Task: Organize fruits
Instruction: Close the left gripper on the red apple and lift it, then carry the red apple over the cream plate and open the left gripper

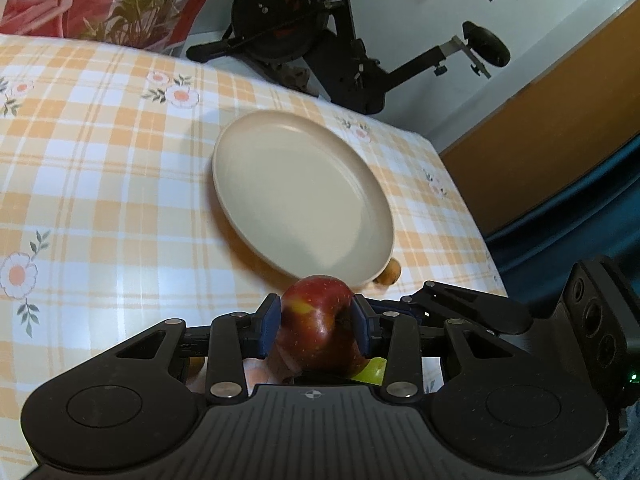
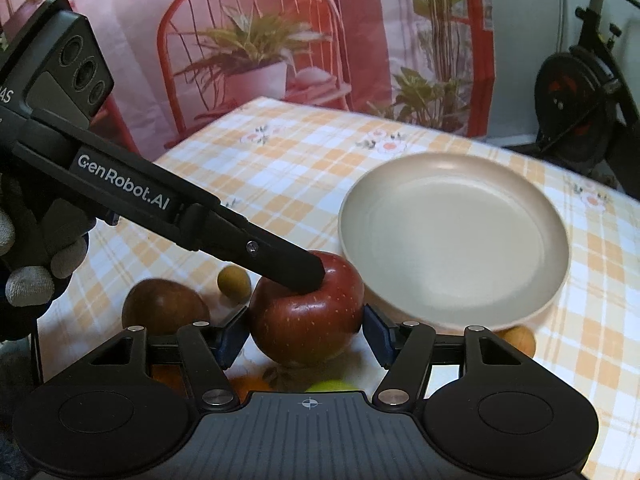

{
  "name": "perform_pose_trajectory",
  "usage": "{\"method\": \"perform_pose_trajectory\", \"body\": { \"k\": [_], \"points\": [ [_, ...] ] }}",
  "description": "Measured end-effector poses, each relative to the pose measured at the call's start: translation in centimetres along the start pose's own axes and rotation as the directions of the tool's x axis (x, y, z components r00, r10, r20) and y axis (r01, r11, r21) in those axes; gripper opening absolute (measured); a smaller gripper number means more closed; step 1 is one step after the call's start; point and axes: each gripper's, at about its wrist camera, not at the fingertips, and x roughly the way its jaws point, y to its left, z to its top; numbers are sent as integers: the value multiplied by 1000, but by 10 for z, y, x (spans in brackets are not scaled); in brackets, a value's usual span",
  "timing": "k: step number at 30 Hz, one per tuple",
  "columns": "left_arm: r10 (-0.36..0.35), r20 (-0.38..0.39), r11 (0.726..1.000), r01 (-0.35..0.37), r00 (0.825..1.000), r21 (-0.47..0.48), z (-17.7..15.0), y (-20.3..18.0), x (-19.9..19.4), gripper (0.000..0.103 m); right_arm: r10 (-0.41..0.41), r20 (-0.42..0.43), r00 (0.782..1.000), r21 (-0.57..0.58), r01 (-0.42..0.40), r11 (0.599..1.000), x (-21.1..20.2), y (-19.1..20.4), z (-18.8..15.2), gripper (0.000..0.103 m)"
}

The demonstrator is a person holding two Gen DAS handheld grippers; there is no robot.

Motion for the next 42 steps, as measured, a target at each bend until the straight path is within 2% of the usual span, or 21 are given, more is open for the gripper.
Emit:
{"method": "perform_pose_trajectory", "body": {
  "k": [11, 18, 23, 32, 42],
  "points": [
    [40, 91, 999, -43, 995, 30, 32, -11, -7, 40, -13, 80, 997, -72, 19, 997, -2, -15, 35, 58],
    [92, 165, 988, -111, 982, 110, 66, -29, -7, 41, -23, 146, 989, -85, 36, 996, 0, -39, 71, 58],
    [106, 151, 989, -120, 983, 86, 83, -19, 6, 40, -35, 147, 989, -77, 47, 996, 17, -58, 84, 58],
    [137, 94, 990, -140, 986, 22, 91, 8, 33, 40, -22, 83, 996, -44, 26, 999, 59, -78, 82, 58],
    [151, 88, 988, -152, 985, 4, 92, 17, 41, 40, -15, 79, 997, -21, 17, 1000, 74, -84, 78, 58]
  ]
}}
